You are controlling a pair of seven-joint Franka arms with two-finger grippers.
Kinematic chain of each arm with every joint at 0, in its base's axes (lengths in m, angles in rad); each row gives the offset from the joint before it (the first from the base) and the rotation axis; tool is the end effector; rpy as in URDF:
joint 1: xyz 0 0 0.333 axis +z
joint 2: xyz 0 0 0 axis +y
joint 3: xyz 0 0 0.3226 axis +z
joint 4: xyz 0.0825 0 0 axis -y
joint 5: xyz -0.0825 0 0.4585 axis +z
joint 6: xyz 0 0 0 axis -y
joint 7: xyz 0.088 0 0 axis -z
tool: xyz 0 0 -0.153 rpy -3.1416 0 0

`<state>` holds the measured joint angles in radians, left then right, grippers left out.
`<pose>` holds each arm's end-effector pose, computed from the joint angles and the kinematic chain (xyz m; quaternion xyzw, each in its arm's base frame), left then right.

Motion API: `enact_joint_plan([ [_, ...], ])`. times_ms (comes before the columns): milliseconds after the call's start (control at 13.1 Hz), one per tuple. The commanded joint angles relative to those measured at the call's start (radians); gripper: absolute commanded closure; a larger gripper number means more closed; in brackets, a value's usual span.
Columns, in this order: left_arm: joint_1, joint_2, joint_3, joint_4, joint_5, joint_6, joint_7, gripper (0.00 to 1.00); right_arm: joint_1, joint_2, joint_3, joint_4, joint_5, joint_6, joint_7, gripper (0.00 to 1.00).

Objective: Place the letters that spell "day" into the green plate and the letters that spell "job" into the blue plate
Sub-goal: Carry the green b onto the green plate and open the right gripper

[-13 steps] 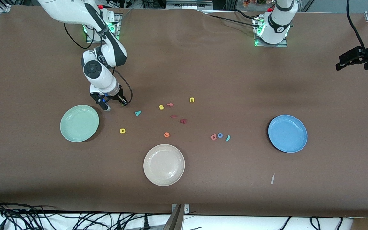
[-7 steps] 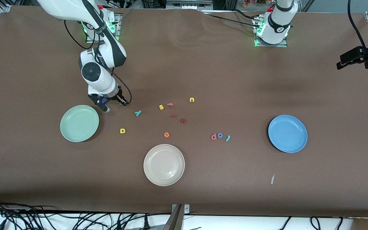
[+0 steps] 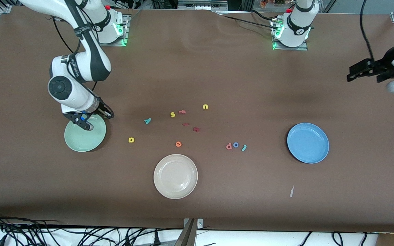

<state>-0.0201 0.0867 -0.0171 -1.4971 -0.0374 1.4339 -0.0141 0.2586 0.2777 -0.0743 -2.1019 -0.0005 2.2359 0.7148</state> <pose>0.6332 -0.0293 0.5595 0.9969 -0.0127 -0.0753 0.0175 0.5992 0.1103 0.1823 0.9627 -0.2606 -0.0598 0.0404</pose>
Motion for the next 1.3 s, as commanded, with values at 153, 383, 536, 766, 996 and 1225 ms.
enact_joint_plan([
  [153, -0.096, 0.154, 0.008, 0.077, 0.004, 0.097, -0.009, 0.0, -0.051, 0.041, -0.03, 0.046, 0.008, -0.001, -0.162, 0.91],
  [383, -0.156, 0.247, 0.011, 0.075, 0.007, 0.2, -0.006, 0.0, -0.079, 0.064, -0.03, 0.049, 0.007, 0.019, -0.202, 0.91],
  [536, -0.178, 0.261, 0.013, 0.049, -0.002, 0.354, -0.006, 0.0, -0.081, 0.08, -0.03, 0.049, 0.007, 0.027, -0.202, 0.91],
  [766, -0.231, 0.339, 0.011, 0.015, -0.004, 0.499, -0.009, 0.0, -0.093, 0.095, -0.03, 0.049, 0.007, 0.042, -0.21, 0.89],
  [996, -0.27, 0.431, 0.013, 0.015, 0.01, 0.578, -0.003, 0.0, -0.113, 0.103, -0.03, 0.051, 0.007, 0.051, -0.253, 0.4],
  [1225, -0.277, 0.504, 0.013, 0.017, 0.01, 0.605, 0.009, 0.0, -0.113, 0.097, -0.029, 0.054, 0.007, 0.042, -0.249, 0.04],
])
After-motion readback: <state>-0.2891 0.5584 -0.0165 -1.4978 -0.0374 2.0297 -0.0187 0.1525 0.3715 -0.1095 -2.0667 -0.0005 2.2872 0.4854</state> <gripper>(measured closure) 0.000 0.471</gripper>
